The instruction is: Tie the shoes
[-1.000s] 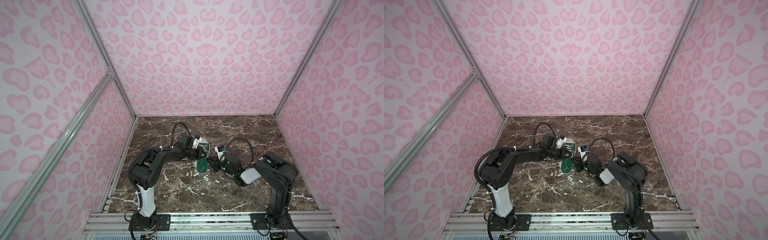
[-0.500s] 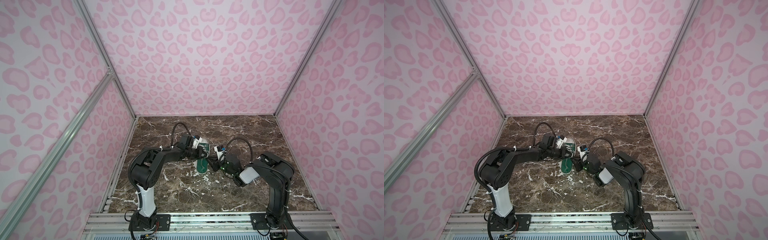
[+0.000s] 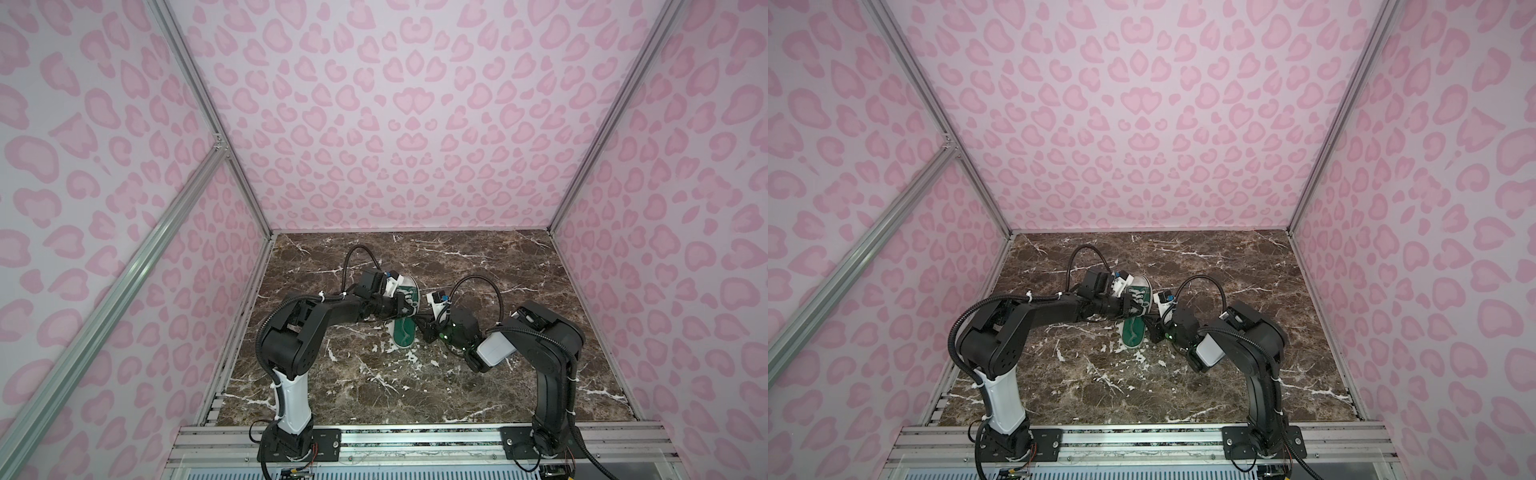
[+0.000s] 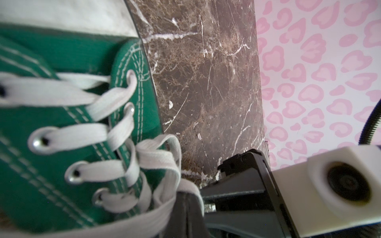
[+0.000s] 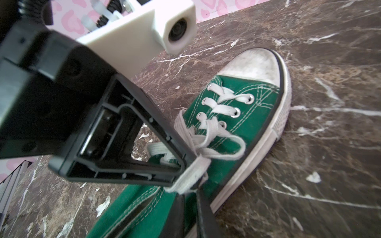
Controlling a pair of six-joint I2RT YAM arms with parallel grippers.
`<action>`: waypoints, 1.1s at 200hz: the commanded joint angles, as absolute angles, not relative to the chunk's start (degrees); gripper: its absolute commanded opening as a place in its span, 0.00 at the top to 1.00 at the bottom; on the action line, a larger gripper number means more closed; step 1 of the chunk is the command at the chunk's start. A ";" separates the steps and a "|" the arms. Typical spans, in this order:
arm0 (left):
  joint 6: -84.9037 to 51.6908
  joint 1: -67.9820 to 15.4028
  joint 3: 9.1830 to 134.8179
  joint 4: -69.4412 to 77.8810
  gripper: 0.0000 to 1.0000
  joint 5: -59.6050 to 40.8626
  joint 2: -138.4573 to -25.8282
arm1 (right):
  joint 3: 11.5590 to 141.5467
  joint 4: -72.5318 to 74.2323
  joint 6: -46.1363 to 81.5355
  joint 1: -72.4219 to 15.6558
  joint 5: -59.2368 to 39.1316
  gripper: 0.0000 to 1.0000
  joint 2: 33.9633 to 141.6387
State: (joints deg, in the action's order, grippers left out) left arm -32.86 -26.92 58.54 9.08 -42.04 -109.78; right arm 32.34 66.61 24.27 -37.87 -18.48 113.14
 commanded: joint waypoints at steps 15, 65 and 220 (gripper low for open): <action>-32.04 -26.94 58.42 8.86 0.93 -42.54 -109.16 | 32.04 69.21 23.37 -38.00 -18.21 1.00 113.31; -32.00 -26.82 58.66 8.62 0.80 -42.07 -109.07 | 31.46 69.72 24.04 -37.98 -18.28 1.00 113.64; -31.29 -26.25 58.92 7.19 0.77 -40.78 -108.02 | 32.31 66.58 23.31 -37.91 -18.40 0.81 112.50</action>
State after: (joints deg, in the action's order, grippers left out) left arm -31.44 -26.30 58.85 7.20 -41.56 -108.31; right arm 32.03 67.11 24.34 -37.87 -18.48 112.75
